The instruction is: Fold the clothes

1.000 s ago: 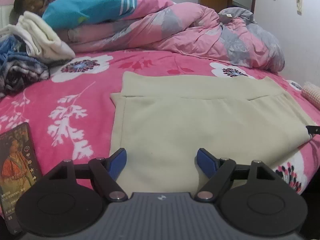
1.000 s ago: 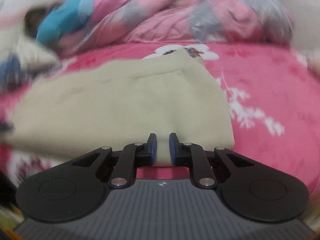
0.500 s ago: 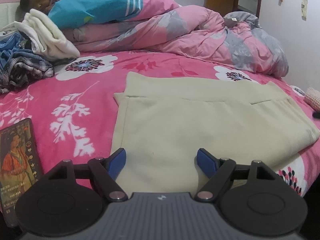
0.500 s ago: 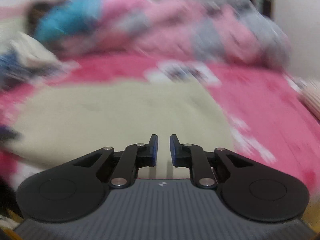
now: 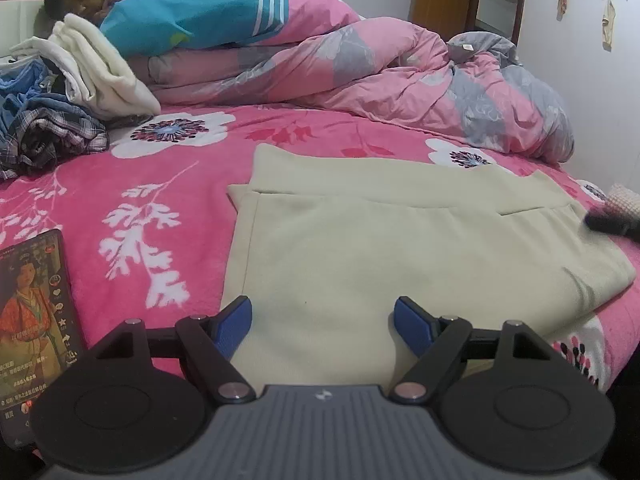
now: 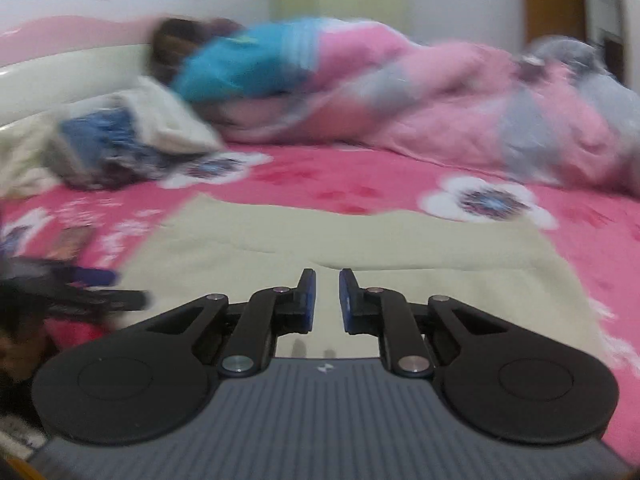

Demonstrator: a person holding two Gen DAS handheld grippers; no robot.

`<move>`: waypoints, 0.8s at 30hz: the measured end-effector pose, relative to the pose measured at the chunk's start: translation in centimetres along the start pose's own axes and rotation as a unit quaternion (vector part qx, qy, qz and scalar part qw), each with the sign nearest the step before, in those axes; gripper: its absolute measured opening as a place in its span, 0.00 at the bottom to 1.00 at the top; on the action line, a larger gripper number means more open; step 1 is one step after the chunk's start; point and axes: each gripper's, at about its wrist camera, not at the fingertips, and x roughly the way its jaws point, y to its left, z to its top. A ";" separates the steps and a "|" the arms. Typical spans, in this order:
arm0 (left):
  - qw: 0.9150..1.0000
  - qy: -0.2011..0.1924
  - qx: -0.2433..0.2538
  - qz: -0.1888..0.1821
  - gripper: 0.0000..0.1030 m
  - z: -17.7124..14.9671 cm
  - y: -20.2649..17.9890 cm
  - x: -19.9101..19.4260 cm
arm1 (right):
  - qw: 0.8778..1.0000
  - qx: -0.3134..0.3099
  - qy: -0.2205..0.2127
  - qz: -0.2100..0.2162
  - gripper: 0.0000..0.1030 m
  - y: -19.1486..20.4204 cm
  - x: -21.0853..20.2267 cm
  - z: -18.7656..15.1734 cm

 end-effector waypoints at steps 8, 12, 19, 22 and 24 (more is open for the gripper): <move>1.000 -0.004 -0.016 -0.015 0.78 0.2 0.6 -0.6 | 0.998 0.018 -0.046 0.040 0.13 2.1 -3.0 2.7; 1.000 -0.005 -0.011 -0.028 0.77 0.0 1.0 -2.0 | 0.997 -0.025 -0.031 0.067 0.14 4.0 -0.9 1.2; 0.999 -0.017 -0.016 -0.027 0.78 -0.8 1.7 -5.3 | 0.994 -0.035 -0.044 0.098 0.13 6.2 -1.6 2.6; 0.999 -0.022 -0.034 -0.030 0.78 -0.8 2.4 -6.1 | 0.991 -0.071 -0.019 0.116 0.14 7.6 1.1 1.1; 0.998 -0.026 -0.047 -0.030 0.78 -0.7 3.0 -6.7 | 0.990 -0.067 -0.013 0.122 0.13 7.6 3.2 -0.6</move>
